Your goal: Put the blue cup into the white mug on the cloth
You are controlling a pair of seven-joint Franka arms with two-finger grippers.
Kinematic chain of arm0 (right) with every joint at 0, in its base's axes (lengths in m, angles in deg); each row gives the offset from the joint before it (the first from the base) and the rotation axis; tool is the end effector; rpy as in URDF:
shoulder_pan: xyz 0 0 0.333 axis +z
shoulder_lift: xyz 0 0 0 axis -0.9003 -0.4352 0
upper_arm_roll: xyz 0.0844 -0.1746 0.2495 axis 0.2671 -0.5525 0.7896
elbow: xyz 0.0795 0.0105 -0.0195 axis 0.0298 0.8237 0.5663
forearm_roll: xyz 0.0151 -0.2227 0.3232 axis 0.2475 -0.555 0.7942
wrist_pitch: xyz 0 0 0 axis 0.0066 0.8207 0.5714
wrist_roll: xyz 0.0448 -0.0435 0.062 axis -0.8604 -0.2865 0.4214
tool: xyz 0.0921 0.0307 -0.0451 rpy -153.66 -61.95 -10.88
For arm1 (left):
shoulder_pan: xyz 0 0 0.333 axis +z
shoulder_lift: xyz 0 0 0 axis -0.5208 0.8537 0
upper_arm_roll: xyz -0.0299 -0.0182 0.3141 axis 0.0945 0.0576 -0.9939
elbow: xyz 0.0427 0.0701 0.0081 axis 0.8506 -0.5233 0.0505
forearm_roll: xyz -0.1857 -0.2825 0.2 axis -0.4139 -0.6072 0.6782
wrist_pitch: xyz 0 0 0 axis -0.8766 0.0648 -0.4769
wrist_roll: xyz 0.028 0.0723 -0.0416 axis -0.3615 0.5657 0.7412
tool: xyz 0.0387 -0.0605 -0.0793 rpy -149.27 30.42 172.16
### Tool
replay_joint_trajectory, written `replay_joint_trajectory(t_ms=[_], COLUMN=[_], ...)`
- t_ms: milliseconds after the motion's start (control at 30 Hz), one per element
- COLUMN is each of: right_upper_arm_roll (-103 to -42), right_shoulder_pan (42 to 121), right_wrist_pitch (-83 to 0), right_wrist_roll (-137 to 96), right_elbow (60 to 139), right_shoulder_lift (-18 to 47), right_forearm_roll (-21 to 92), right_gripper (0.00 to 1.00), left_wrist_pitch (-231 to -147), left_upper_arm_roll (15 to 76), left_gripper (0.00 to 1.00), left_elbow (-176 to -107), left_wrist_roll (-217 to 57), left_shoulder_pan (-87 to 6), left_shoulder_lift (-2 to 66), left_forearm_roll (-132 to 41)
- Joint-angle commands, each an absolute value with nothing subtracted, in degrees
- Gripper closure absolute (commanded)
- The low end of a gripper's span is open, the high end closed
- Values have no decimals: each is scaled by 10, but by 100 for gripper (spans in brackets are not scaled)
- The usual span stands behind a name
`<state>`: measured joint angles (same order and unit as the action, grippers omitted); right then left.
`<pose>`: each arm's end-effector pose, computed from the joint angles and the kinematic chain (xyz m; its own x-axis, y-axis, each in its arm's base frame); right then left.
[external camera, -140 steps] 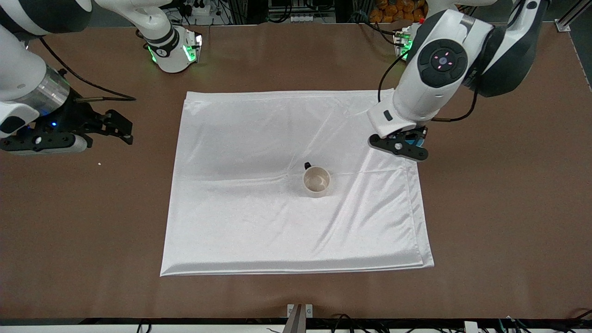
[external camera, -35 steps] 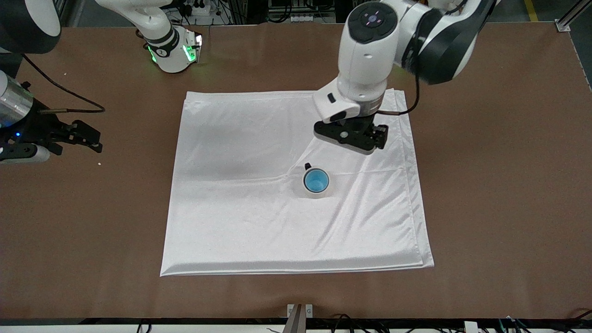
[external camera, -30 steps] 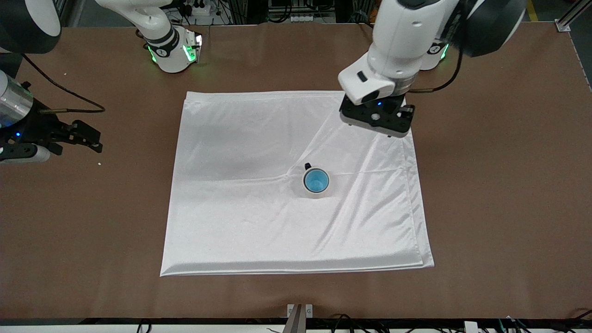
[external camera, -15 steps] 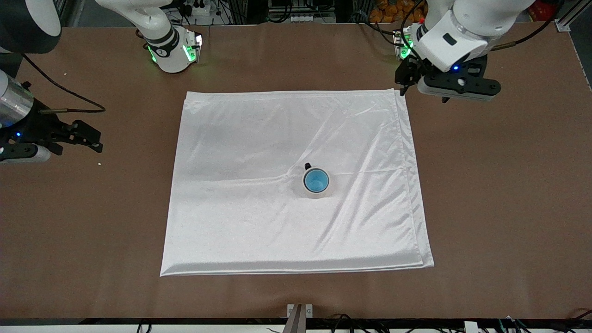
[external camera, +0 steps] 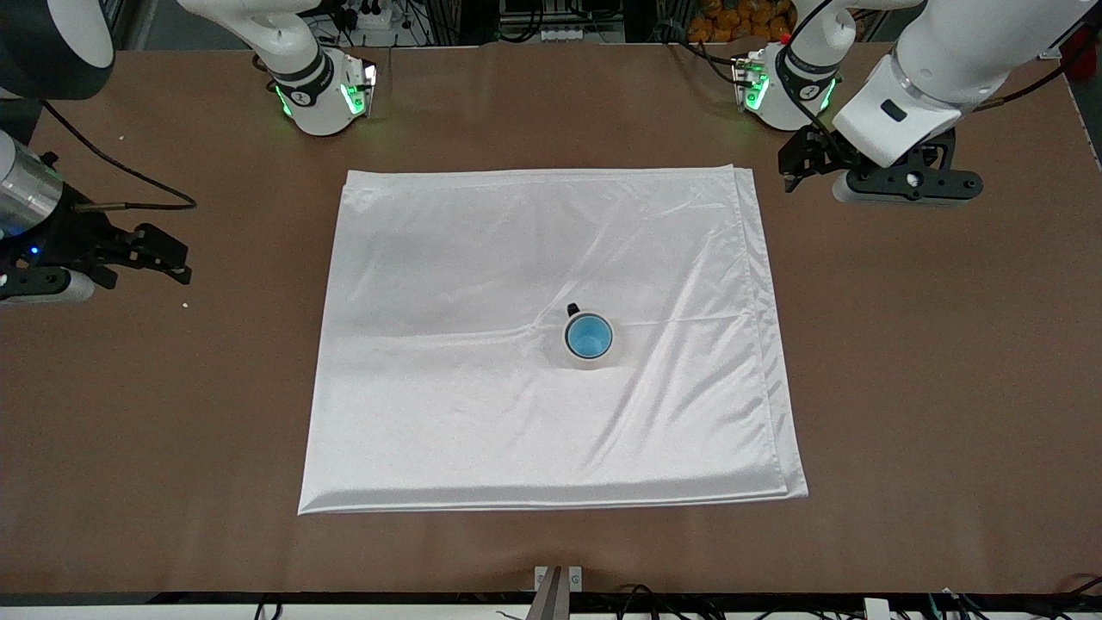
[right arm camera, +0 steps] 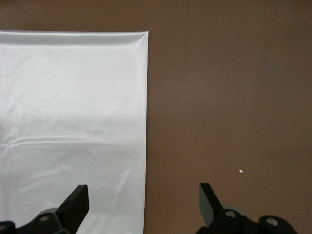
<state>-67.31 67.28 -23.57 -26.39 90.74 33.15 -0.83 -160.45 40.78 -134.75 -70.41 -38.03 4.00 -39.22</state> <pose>0.5898 0.0330 0.5926 0.9978 0.0418 0.0519 0.0424 -0.9991 -0.0100 0.5023 -0.1939 0.6179 0.9957 -0.0766 -0.0513 -0.0754 -0.9969 0.0244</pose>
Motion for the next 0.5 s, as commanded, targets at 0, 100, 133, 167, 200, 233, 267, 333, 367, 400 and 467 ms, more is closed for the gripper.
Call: replay_joint_trajectory(t_ms=[0, 100, 133, 167, 200, 233, 267, 333, 367, 400, 467], right_upper_arm_roll=[-669, -669, -669, -669, -669, -669, -669, -669, -669, -669, -669], right_shoulder_pan=[667, 667, 667, 668, 669, 669, 669, 669, 669, 669, 668], right_wrist_pitch=[-239, -239, -239, -240, -240, -240, -239, -239, -239, -239, -239], right_wrist_roll=[-258, -258, -258, -258, -258, -258, -258, -258, -258, -258, -258], right_elbow=[921, 921, 921, 921, 921, 921, 921, 921, 921, 921, 921], right_shoulder_lift=[346, 346, 345, 345, 345, 345, 345, 345, 345, 345, 345], right_forearm_roll=[-11, -11, -11, -11, -11, -11, -11, -11, -11, -11, -11], right_gripper=[0, 0, 0, 0, 0, 0, 0, 0, 0, 0, 0], left_wrist_pitch=[-1610, -1610, -1610, -1611, -1611, -1611, -1611, -1611, -1611, -1611, -1611], left_upper_arm_roll=[409, 401, 400, 400, 399, 399, 399, 399, 399, 399, 399], left_gripper=[0, 0, 0, 0, 0, 0, 0, 0, 0, 0, 0], left_elbow=[-1345, -1342, -1342, -1340, -1337, -1334, -1332, -1325, -1323, -1323, -1322], left_wrist_roll=[-715, -727, -729, -729, -730, -730, -731, -732, -735, -738, -743], left_shoulder_pan=[-359, -360, -359, -358, -355, -353, -351, -348, -348, -348, -348], left_shoulder_lift=[43, 47, 48, 49, 51, 56, 59, 61, 63, 65, 68], left_forearm_roll=[-401, -394, -390, -387, -385, -385, -383, -374, -369, -364, -361])
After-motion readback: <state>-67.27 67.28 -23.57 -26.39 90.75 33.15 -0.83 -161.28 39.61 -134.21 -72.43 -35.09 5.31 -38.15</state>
